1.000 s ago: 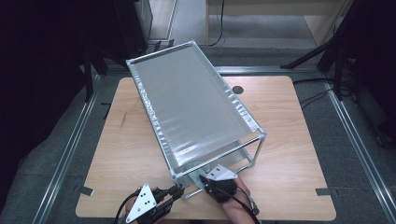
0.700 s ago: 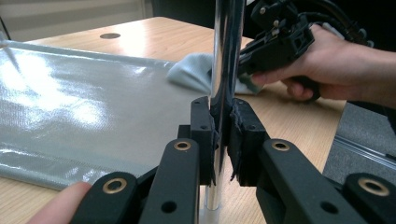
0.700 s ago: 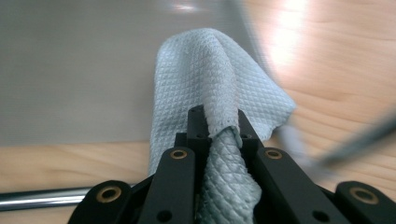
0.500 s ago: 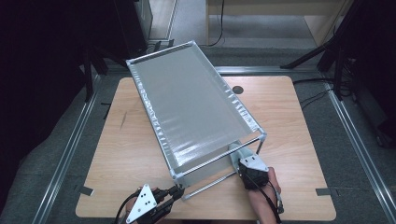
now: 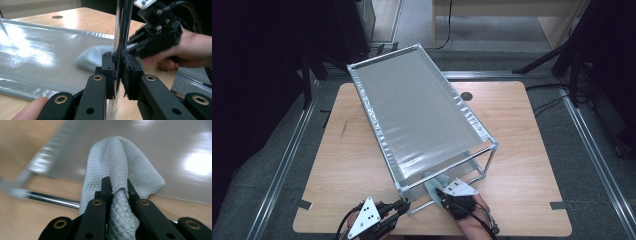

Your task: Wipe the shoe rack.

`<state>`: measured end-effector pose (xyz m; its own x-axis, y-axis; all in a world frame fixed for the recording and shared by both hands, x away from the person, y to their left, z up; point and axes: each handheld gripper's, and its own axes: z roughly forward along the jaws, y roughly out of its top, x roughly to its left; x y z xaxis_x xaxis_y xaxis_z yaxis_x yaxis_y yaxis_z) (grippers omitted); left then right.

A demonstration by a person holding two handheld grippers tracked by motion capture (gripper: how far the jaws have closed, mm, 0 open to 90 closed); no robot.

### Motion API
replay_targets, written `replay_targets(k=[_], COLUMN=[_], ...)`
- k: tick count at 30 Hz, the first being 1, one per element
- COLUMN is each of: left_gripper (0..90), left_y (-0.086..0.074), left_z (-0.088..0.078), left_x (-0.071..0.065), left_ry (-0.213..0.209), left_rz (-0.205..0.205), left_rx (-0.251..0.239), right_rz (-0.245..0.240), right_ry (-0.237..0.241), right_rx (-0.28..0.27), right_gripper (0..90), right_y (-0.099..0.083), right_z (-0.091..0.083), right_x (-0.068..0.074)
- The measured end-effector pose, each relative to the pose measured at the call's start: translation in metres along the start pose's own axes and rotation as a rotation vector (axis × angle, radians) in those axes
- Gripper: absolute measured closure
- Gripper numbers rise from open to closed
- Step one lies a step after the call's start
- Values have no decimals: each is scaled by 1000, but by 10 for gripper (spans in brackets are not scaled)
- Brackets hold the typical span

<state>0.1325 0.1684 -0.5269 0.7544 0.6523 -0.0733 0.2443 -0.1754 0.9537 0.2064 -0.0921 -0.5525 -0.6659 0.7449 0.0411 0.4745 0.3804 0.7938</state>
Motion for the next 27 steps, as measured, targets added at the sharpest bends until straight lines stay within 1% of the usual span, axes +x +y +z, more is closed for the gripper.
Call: replay_targets(k=[1,2,3,4,5,7,8,9,10,11,13,15,17,18,19,20,21,23,25,27], left_gripper=[819,819,819,819,818,817,816,816,816,816,817,819,819,819,819,819,819,819,819,819], left_y=[0,0,0,0,0,0,0,0,0,0,0,0,0,-1,-1,-1,-1,-1,-1,-1], left_z=[0,0,0,0,0,0,0,0,0,0,0,0,0,-1,-1,-1,-2,-2,-2,-2], left_x=[0,0,0,0,0,0,0,0,0,0,0,1,1,1,1,1,1,1,1,1], left_ry=[0,0,0,0,0,-3,-3,-5,-3,-2,0,-6,-9,-9,-9,-6,-6,-7,-7,-9], left_rz=[0,2,2,2,-1,-4,-4,-7,-5,-5,-4,-4,-5,-8,-8,-7,-6,-6,-9,-14], left_rx=[0,0,0,0,2,0,0,-1,0,0,-1,-2,-2,-5,-5,-4,-4,-1,-5,-8], right_rz=[0,9,25,55,66,98,98,142,161,195,239,257,279,289,296,300,292,264,224,186], right_ry=[-46,-75,-94,-121,-170,-215,-215,-236,-242,-247,-251,-308,-358,-395,-406,-414,-423,-435,-432,-420], right_rx=[0,0,-4,-5,-3,2,2,8,11,10,-3,-10,-29,-58,-87,-136,-163,-229,-298,-358], right_gripper=[843,843,844,845,844,843,843,843,843,843,846,851,852,852,852,852,852,852,851,850], right_y=[-1,-3,-4,-6,-9,-14,-14,-21,-24,-27,-30,-31,-29,-25,-23,-16,-10,5,23,43], right_z=[-6,-12,-17,-24,-33,-47,-47,-62,-67,-74,-84,-97,-108,-117,-123,-131,-136,-147,-155,-160], right_x=[-8,-16,-23,-32,-44,-60,-60,-81,-87,-97,-109,-120,-125,-127,-128,-126,-124,-116,-106,-96])
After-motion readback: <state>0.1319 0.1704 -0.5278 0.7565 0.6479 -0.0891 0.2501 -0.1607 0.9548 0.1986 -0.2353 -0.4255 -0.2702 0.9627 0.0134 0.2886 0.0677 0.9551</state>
